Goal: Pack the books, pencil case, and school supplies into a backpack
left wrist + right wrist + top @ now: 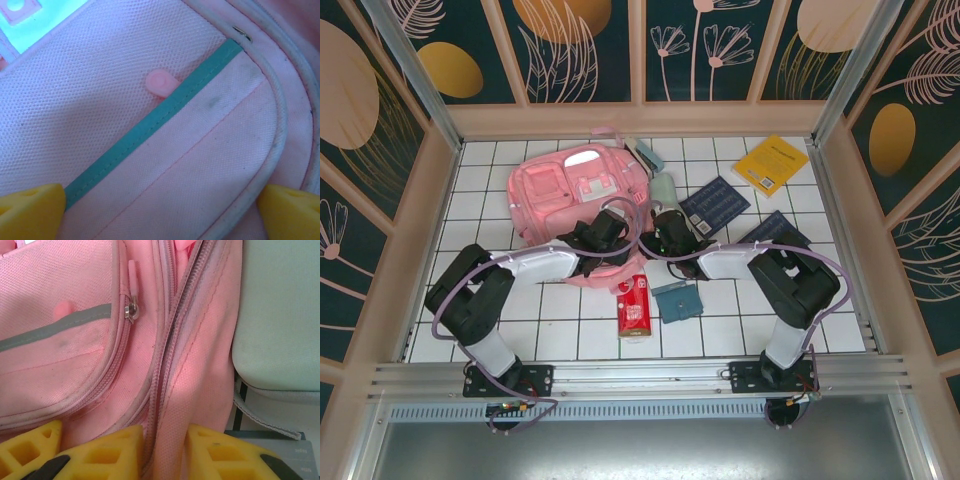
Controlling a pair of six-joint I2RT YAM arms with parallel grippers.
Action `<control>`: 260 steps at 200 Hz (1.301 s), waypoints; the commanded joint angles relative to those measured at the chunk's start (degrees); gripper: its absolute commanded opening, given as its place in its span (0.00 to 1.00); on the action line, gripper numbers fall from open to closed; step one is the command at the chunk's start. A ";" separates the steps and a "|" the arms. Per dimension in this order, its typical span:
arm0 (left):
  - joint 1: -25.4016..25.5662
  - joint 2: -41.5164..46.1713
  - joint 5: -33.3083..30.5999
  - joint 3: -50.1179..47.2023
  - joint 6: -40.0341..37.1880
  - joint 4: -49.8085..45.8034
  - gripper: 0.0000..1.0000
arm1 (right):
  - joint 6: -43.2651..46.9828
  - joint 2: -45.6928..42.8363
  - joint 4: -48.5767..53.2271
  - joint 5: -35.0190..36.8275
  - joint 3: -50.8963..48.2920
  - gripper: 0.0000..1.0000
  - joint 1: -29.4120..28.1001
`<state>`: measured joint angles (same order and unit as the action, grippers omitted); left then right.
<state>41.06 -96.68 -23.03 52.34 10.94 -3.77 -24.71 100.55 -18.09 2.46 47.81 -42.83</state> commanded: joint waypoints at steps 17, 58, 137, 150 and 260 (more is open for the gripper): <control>0.62 -6.67 -16.76 2.94 0.54 -1.13 0.99 | 1.33 -1.52 -0.37 -3.96 -1.62 0.27 0.10; -4.07 -4.96 -27.98 1.89 9.29 -3.19 0.97 | 2.35 -1.59 -1.08 -5.80 -0.90 0.25 -0.15; -10.80 2.06 -25.08 -1.02 15.15 -4.24 0.98 | 2.83 2.70 0.95 -3.69 3.10 0.20 -0.24; -10.74 3.24 -21.88 -1.37 15.17 -3.59 0.99 | 2.99 1.39 1.52 -2.27 2.78 0.26 -0.06; -6.40 11.96 6.84 -0.87 20.94 8.33 0.97 | -3.39 -6.82 5.86 10.48 0.95 0.57 17.02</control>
<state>33.54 -84.55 -24.45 50.85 29.45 -1.74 -24.97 95.72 -14.94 8.25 48.95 -29.93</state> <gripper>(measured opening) 0.975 0.553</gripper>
